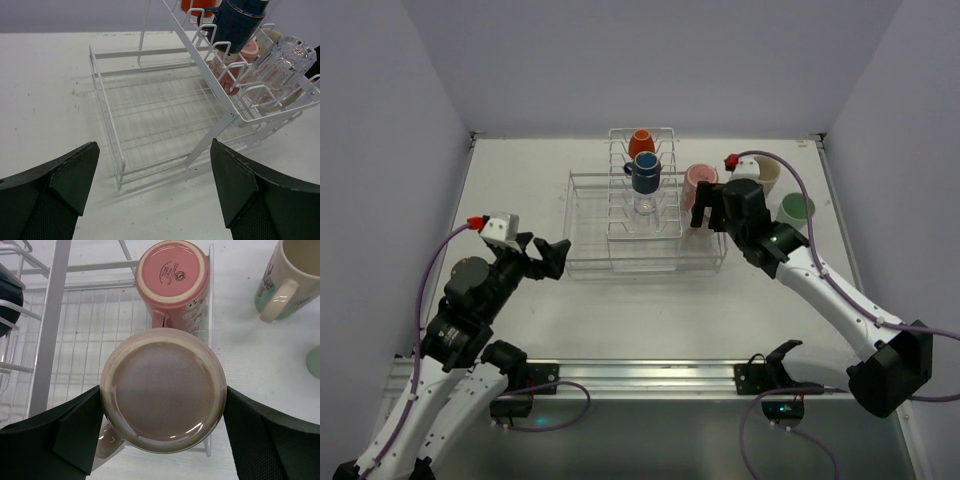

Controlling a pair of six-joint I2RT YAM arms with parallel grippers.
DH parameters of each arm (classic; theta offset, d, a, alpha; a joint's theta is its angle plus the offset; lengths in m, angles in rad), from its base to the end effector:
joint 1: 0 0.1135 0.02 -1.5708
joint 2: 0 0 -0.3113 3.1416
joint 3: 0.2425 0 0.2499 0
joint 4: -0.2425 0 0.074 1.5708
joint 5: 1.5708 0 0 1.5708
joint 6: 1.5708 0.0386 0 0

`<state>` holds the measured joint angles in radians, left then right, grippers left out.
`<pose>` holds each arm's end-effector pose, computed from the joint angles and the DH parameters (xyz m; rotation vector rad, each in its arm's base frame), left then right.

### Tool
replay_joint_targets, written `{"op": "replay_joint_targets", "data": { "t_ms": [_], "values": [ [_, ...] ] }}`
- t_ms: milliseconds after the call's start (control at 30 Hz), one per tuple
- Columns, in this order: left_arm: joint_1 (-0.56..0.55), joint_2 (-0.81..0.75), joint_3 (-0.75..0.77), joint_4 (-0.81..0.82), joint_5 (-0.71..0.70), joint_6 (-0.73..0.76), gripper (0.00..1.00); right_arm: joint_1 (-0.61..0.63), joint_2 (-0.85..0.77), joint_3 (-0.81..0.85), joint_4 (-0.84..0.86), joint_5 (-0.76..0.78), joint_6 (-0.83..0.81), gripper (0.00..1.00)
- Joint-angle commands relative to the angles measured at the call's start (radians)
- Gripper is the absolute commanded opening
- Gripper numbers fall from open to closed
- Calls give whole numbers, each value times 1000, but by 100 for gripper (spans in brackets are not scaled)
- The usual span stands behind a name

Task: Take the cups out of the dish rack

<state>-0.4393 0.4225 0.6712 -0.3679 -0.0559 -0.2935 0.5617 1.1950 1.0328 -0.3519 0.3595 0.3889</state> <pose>0.0626 -0.0270 0.3456 0.0825 1.7129 -0.5003 0.2194 0.1221 0.3690 0.0396 2.0557 0.2158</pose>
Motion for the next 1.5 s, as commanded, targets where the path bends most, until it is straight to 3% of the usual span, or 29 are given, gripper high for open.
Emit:
{"op": "replay_joint_targets", "data": {
  "t_ms": [0, 133, 467, 700, 833, 1000, 1133, 1267, 1467],
  "values": [
    [8, 4, 11, 17, 22, 19, 100, -5, -77, 10, 143, 78, 1, 53],
    [7, 9, 25, 38, 51, 5, 100, -16, -119, 10, 145, 107, 10, 53],
    [8, 67, 162, 110, 341, -111, 100, -114, -337, 33, 70, 47, 28, 52],
    [7, 134, 174, 297, 589, -283, 100, -114, -500, 90, 39, -222, 123, 51],
    [7, 182, 136, 492, 689, -476, 99, -114, -549, 107, 103, -353, 194, 51],
    [1, 226, 90, 707, 715, -634, 95, -114, -569, 96, 188, -520, 310, 52],
    [-33, 278, 62, 837, 722, -765, 91, -114, -557, 12, 390, -666, 430, 52],
    [-102, 335, 62, 900, 694, -796, 91, -103, -516, -23, 508, -767, 521, 52],
    [-199, 398, 73, 945, 668, -805, 91, -65, -486, -46, 574, -774, 548, 52]
  ]
}}
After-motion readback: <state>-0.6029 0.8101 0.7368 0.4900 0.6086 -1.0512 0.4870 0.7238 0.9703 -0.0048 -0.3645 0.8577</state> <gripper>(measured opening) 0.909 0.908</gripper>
